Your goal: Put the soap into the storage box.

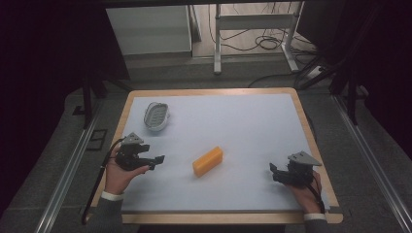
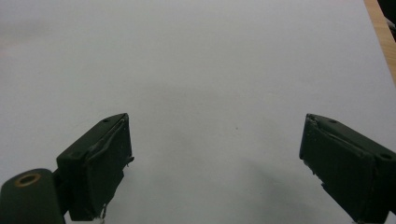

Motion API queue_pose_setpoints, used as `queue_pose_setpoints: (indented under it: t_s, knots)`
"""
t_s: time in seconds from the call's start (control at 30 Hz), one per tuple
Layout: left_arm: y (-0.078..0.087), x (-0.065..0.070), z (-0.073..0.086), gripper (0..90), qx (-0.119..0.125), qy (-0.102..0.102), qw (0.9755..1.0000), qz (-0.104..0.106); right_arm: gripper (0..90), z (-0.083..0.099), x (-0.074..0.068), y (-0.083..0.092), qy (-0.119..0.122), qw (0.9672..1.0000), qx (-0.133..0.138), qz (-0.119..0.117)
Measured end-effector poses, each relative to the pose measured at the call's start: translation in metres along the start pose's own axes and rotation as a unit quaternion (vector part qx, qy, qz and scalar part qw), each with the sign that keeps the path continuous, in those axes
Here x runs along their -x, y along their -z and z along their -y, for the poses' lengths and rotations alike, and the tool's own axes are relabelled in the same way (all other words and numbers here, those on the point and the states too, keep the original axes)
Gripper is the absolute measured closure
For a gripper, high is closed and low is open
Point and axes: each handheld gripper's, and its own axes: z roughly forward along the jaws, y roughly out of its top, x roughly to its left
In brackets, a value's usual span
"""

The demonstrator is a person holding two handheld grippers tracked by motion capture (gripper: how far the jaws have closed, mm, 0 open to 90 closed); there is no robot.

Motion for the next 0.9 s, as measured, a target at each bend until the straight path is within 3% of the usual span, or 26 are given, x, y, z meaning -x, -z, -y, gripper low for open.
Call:
queue_pose_setpoints:
  t_s: [0.3, 0.9]
  knots:
    - [0.008, 0.005, -0.020, 20.7, -0.003, -0.014, 0.9999, -0.001, 9.4, 0.000, 0.000, -0.001, 0.000, 1.0000, -0.004, 0.004]
    - [-0.002, 0.023, -0.042, 20.0, -0.029, -0.047, 0.9984, 0.014, 9.4, 0.000, -0.003, -0.002, 0.010, 0.9998, -0.009, 0.012]
